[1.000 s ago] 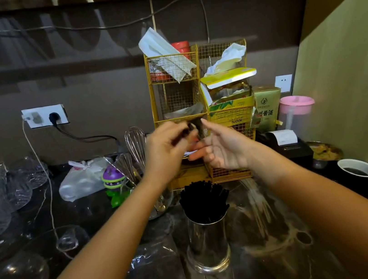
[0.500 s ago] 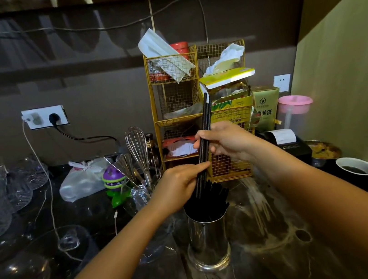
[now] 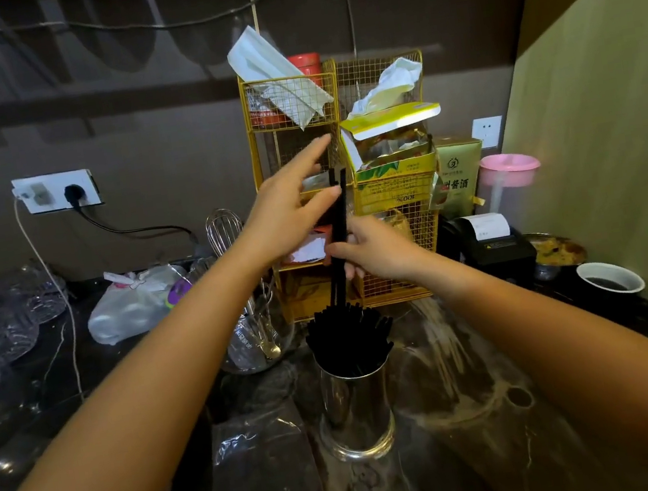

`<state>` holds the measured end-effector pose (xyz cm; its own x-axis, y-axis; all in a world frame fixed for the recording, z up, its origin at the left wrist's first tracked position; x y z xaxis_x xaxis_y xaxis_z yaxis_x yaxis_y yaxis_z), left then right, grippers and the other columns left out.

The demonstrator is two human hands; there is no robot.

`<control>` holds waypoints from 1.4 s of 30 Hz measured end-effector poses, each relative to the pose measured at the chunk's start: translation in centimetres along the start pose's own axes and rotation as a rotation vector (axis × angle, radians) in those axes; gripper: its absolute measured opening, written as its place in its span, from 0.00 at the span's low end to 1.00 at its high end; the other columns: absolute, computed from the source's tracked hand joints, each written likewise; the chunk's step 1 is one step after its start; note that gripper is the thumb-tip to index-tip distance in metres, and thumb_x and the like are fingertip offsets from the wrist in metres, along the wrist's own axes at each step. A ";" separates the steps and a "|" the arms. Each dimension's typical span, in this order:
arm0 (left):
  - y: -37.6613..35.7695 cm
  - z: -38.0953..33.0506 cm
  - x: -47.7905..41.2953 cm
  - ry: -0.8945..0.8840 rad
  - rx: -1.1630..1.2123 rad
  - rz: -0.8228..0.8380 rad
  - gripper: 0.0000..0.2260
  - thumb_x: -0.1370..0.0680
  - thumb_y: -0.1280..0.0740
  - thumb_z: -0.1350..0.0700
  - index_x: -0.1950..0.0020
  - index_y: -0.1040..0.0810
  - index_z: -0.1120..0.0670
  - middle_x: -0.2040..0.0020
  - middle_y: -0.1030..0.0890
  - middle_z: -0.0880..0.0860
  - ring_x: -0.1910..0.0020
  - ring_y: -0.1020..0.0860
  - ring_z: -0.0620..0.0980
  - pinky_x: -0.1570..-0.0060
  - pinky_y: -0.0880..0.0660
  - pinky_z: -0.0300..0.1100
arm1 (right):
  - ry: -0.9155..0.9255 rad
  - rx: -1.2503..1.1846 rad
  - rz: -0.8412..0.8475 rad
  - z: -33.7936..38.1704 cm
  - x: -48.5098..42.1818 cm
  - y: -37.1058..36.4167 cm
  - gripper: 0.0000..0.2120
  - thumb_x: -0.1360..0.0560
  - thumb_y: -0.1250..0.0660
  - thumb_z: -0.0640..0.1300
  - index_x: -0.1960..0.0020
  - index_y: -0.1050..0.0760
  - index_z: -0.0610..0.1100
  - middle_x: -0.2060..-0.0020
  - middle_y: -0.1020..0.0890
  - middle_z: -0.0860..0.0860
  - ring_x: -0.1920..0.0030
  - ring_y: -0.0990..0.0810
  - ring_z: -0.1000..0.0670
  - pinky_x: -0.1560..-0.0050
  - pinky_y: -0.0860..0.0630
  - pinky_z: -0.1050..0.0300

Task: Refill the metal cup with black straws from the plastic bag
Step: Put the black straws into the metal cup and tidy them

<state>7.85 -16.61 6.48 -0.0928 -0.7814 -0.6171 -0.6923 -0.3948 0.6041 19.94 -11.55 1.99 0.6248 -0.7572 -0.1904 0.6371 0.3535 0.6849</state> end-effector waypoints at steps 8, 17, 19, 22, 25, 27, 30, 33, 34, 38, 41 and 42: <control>-2.9 2.1 1.4 0.014 -0.128 0.002 0.20 0.25 0.36 0.60 0.33 0.33 0.56 0.34 0.27 0.56 0.35 0.30 0.51 0.43 0.35 0.30 | -0.051 0.051 0.107 -2.1 -0.2 -2.4 0.03 0.24 0.40 0.39 0.56 0.32 0.39 0.76 0.24 0.48 0.82 0.27 0.59 0.71 0.29 0.60; -6.0 4.7 5.0 0.061 -0.216 0.158 0.18 0.24 0.38 0.60 0.34 0.31 0.58 0.35 0.25 0.59 0.35 0.28 0.55 0.37 0.32 0.45 | -0.143 -0.086 0.177 -4.3 0.7 -4.7 0.04 0.24 0.40 0.37 0.52 0.28 0.37 0.72 0.24 0.48 0.81 0.25 0.61 0.77 0.29 0.72; -6.8 5.3 6.0 0.080 -0.223 0.197 0.17 0.23 0.40 0.60 0.34 0.32 0.58 0.34 0.26 0.59 0.35 0.29 0.55 0.35 0.33 0.47 | -0.161 -0.167 0.182 -4.6 0.9 -4.8 0.05 0.24 0.41 0.36 0.58 0.28 0.40 0.70 0.24 0.48 0.78 0.22 0.61 0.75 0.27 0.71; -7.9 6.1 7.2 0.089 -0.262 0.257 0.17 0.22 0.43 0.59 0.32 0.34 0.57 0.31 0.29 0.57 0.32 0.31 0.53 0.32 0.35 0.46 | -0.187 -0.178 0.147 -5.1 1.2 -4.9 0.10 0.25 0.40 0.35 0.63 0.28 0.43 0.70 0.24 0.49 0.76 0.22 0.62 0.74 0.28 0.71; -8.4 6.6 8.1 0.107 -0.303 0.329 0.19 0.21 0.46 0.57 0.30 0.39 0.56 0.29 0.32 0.56 0.30 0.34 0.51 0.31 0.38 0.43 | -0.180 -0.111 0.113 -5.4 1.7 -4.8 0.07 0.26 0.38 0.36 0.62 0.26 0.43 0.70 0.24 0.51 0.76 0.25 0.64 0.74 0.30 0.73; -8.5 6.9 8.5 0.118 -0.327 0.383 0.20 0.20 0.47 0.55 0.29 0.42 0.55 0.28 0.34 0.56 0.30 0.35 0.52 0.30 0.38 0.45 | -0.189 -0.089 0.082 -5.6 1.9 -4.8 0.08 0.27 0.37 0.36 0.64 0.25 0.42 0.70 0.24 0.50 0.76 0.25 0.63 0.75 0.30 0.74; -8.7 7.2 8.9 0.147 -0.373 0.453 0.21 0.20 0.48 0.53 0.28 0.44 0.55 0.27 0.36 0.56 0.28 0.38 0.51 0.29 0.40 0.46 | -0.207 -0.093 0.077 -5.9 2.2 -4.9 0.06 0.28 0.36 0.34 0.56 0.23 0.32 0.69 0.24 0.48 0.69 0.24 0.56 0.71 0.28 0.72; -8.5 6.9 8.8 0.170 -0.380 0.492 0.21 0.20 0.49 0.52 0.28 0.44 0.55 0.27 0.37 0.56 0.27 0.40 0.51 0.28 0.42 0.46 | -0.206 -0.103 0.075 -5.7 2.4 -4.6 0.07 0.28 0.36 0.33 0.52 0.23 0.32 0.69 0.24 0.50 0.66 0.24 0.56 0.66 0.26 0.69; -8.4 6.6 8.7 0.171 -0.366 0.487 0.21 0.20 0.48 0.53 0.28 0.43 0.55 0.27 0.37 0.56 0.27 0.40 0.51 0.28 0.43 0.46 | -0.202 -0.112 0.064 -5.6 2.5 -4.4 0.07 0.28 0.36 0.33 0.51 0.24 0.32 0.68 0.23 0.50 0.66 0.24 0.56 0.63 0.25 0.67; -7.4 5.1 8.0 0.138 -0.342 0.384 0.19 0.22 0.42 0.52 0.32 0.35 0.54 0.31 0.30 0.55 0.31 0.35 0.52 0.31 0.38 0.47 | -0.169 -0.102 0.007 -4.8 3.1 -2.5 0.10 0.27 0.37 0.33 0.46 0.25 0.34 0.67 0.22 0.51 0.64 0.23 0.54 0.59 0.24 0.63; -6.9 3.3 8.2 0.093 -0.381 0.377 0.17 0.25 0.38 0.50 0.38 0.28 0.53 0.39 0.23 0.53 0.39 0.29 0.53 0.39 0.33 0.48 | -0.146 -0.007 -0.014 -4.7 4.1 -0.8 0.10 0.28 0.37 0.33 0.47 0.25 0.37 0.65 0.22 0.52 0.61 0.23 0.53 0.54 0.23 0.56; -6.9 2.7 8.4 0.085 -0.394 0.408 0.17 0.26 0.36 0.49 0.39 0.27 0.53 0.41 0.23 0.53 0.41 0.29 0.52 0.41 0.33 0.48 | -0.154 0.023 -0.006 -4.8 4.6 -0.5 0.10 0.28 0.37 0.33 0.47 0.25 0.37 0.65 0.22 0.52 0.60 0.23 0.53 0.52 0.23 0.54</control>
<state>9.96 -19.11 -4.24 -0.2271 -0.9381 -0.2615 -0.2920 -0.1906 0.9372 24.63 -12.56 -2.55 0.5433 -0.8351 -0.0859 0.6293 0.3373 0.7001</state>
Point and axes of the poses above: each hand's wrist, its own x-axis away from the middle knuckle, its own y-axis out of the back of the hand, z = x × y, the point moved 1 cm from there along -x, towards the middle knuckle
